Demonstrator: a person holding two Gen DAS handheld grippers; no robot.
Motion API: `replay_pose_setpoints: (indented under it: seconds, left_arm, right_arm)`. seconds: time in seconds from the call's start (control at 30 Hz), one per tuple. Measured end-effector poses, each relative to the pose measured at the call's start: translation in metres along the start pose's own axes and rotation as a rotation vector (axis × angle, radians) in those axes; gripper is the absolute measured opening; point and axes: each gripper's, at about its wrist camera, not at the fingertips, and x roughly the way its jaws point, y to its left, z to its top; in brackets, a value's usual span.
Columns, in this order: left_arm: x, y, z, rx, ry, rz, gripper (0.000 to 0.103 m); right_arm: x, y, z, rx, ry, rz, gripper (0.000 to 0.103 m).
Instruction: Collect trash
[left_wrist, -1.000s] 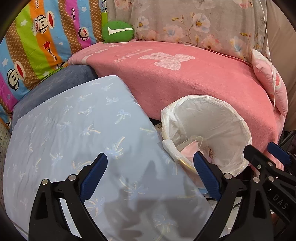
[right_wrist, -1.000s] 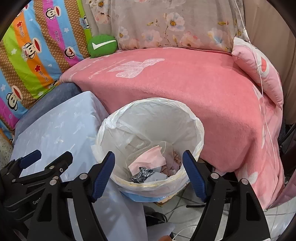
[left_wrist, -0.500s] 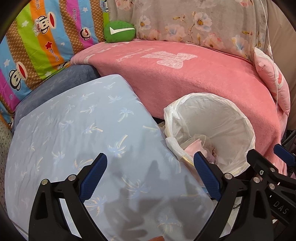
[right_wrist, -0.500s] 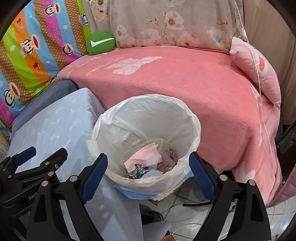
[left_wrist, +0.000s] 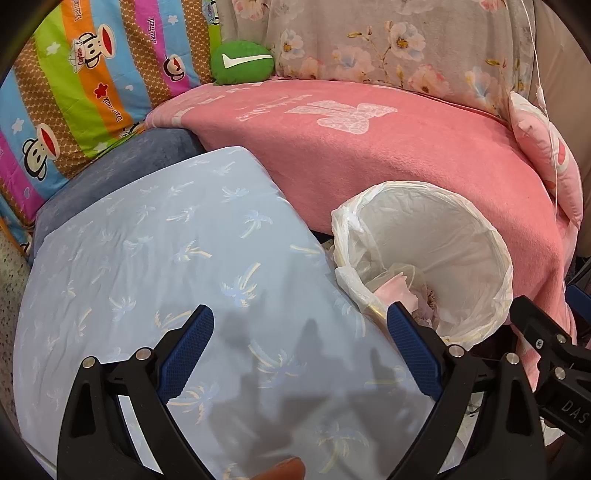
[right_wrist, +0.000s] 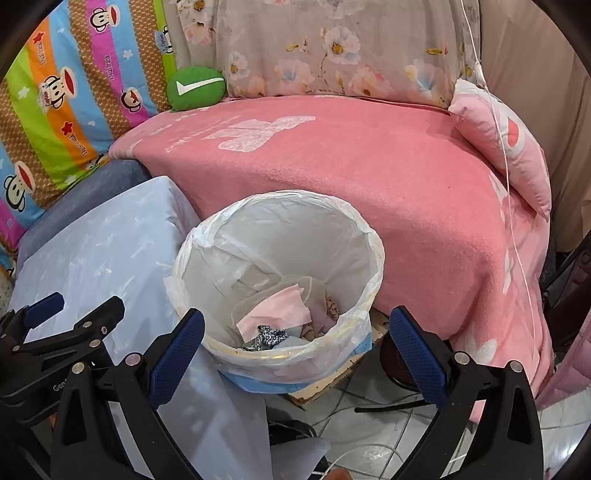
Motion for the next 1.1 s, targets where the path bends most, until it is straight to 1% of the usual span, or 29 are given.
replay_pose_setpoints:
  seconds: [0.33, 1.1]
  left_arm:
    - [-0.005, 0.005, -0.002, -0.017, -0.004, 0.025, 0.094]
    - [-0.010, 0.010, -0.007, -0.035, 0.000, 0.047, 0.094]
  right_arm:
    - [-0.003, 0.004, -0.007, -0.029, 0.012, -0.010, 0.098]
    - [-0.005, 0.012, -0.013, -0.058, 0.025, -0.024, 0.098]
